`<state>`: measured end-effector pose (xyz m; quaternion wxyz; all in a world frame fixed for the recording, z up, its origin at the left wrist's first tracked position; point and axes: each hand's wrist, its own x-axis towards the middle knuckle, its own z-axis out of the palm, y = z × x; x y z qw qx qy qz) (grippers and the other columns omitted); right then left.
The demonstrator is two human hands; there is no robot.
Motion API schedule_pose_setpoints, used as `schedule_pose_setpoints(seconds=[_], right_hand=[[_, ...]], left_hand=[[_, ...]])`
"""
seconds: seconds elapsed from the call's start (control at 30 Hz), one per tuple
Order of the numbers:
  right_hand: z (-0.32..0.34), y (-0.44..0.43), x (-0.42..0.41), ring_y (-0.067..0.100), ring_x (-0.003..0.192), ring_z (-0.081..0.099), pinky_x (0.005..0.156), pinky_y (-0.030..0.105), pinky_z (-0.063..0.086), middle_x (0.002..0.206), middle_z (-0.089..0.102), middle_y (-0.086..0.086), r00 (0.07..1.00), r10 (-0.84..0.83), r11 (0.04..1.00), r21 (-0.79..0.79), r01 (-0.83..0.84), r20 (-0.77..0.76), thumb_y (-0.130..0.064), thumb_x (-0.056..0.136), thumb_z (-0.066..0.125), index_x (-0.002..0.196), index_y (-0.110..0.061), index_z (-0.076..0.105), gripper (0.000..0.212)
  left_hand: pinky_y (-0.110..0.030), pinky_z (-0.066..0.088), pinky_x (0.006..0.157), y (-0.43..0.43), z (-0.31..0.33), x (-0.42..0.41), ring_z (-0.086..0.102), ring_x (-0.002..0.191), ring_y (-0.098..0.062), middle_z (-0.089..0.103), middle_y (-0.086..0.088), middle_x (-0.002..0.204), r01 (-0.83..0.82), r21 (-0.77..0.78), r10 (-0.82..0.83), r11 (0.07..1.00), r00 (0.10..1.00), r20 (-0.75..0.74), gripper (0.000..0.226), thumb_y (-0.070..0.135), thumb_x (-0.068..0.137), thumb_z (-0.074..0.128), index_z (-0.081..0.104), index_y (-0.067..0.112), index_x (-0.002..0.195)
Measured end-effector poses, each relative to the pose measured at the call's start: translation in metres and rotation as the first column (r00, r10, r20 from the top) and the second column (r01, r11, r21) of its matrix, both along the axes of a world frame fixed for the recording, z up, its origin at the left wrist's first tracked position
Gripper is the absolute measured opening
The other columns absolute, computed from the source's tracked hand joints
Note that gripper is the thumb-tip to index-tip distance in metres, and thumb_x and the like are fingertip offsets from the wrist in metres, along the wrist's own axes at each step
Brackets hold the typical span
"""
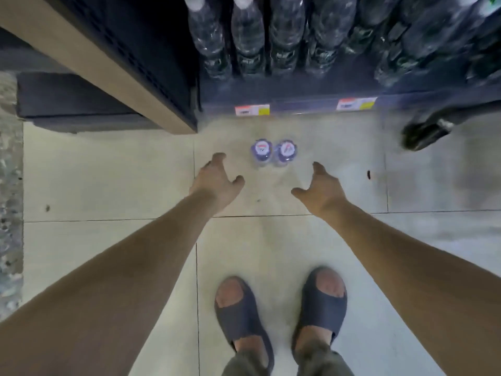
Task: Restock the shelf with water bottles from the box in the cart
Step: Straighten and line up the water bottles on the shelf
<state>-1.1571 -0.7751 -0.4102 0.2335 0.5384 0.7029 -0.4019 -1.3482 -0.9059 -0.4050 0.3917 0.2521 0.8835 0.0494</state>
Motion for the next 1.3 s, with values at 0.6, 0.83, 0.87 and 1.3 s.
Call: schedule_pose_setpoints(seconds=[0.6,0.83,0.87,1.3], right_hand=[[-0.112,0.035,-0.023,-0.013,0.078,0.061,0.061,0.001,0.041,0.099,0.068,-0.014,0.814,-0.31,0.948,-0.093,0.305,-0.491,-0.009,0.076,0.085,0.114,-0.023,0.063,0.047],[0.051,0.03,-0.001,0.014,0.1,0.07,0.089,0.028,0.055,0.109,0.074,-0.005,0.785,-0.312,0.94,-0.056,0.335,-0.536,-0.026,0.075,0.087,0.121,-0.021,0.062,0.053],[0.088,0.032,0.003,0.014,0.1,0.07,0.089,0.029,0.055,0.108,0.074,-0.006,0.786,-0.302,0.942,-0.042,0.333,-0.539,-0.028,0.074,0.087,0.12,-0.022,0.063,0.053],[0.602,0.049,0.049,0.0,0.086,0.071,0.077,0.023,0.057,0.099,0.077,-0.007,0.748,-0.137,0.964,0.085,0.25,-0.65,-0.017,0.078,0.087,0.107,-0.024,0.068,0.036]], left_hand=[[-0.03,0.055,0.09,0.051,-0.111,0.011,0.067,0.104,-0.018,0.075,0.005,0.115,-0.143,0.417,0.124,0.898,0.99,0.072,0.064,0.038,0.071,0.092,0.065,0.024,0.128],[-0.025,0.053,0.087,0.048,0.032,0.033,0.07,0.104,-0.015,0.074,0.008,0.112,-0.189,0.458,0.15,0.869,0.981,0.119,0.062,0.042,0.07,0.086,0.063,0.022,0.123],[-0.027,0.054,0.089,0.05,0.067,0.036,0.07,0.104,-0.016,0.074,0.008,0.112,-0.165,0.479,0.122,0.862,0.985,0.12,0.06,0.042,0.072,0.086,0.062,0.022,0.123],[-0.002,0.045,0.081,0.057,0.572,0.049,0.062,0.087,0.013,0.065,0.029,0.101,0.053,0.715,-0.119,0.697,0.992,0.043,0.05,0.044,0.078,0.089,0.057,0.029,0.114]])
